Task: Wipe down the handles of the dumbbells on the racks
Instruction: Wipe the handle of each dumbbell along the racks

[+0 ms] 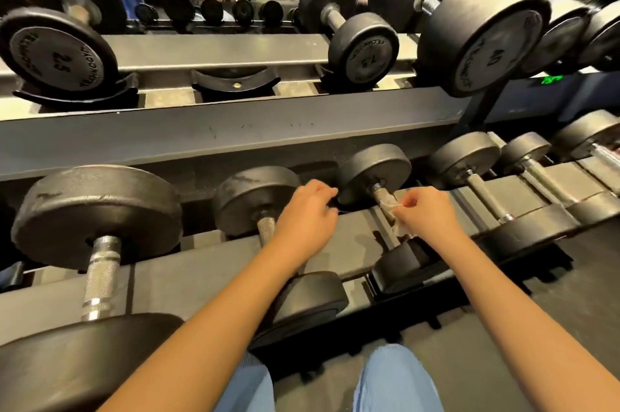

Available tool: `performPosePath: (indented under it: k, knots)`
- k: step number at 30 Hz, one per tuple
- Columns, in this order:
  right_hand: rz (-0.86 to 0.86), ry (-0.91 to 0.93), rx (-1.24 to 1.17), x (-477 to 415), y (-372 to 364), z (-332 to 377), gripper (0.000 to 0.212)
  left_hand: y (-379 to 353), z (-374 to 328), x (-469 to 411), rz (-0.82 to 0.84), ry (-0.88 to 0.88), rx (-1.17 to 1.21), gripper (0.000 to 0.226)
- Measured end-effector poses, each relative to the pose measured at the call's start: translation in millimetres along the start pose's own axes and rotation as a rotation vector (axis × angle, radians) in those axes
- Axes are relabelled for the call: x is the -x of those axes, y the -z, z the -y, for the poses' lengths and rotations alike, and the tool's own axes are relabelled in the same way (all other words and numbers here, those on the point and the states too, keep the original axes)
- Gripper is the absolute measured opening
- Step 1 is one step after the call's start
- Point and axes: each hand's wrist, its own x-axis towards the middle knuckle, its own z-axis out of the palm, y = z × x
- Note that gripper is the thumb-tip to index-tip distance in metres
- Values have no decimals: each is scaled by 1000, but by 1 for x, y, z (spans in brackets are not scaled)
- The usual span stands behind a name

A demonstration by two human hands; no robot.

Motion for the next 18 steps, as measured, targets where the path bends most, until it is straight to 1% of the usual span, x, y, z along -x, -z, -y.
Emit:
performPosePath:
  k: [5, 7, 9, 11, 14, 18]
  knots:
    - [146, -51, 117, -28, 1, -19, 12, -36, -23, -33, 124, 18, 65, 54]
    - [229, -45, 151, -40, -1, -24, 13, -48, -27, -46, 87, 16, 31, 54]
    - [281, -20, 147, -56, -4, -23, 16, -54, -27, -54, -23, -2, -28, 48]
    - [245, 29, 111, -74, -9, -19, 17, -57, -25, -58, -78, -3, 0, 46]
    - [166, 53, -13, -92, -17, -13, 12, -60, -19, -59, -76, 10, 99, 55]
    - [184, 24, -127, -84, -17, -20, 12, -65, -17, -57, -54, 18, 39, 63]
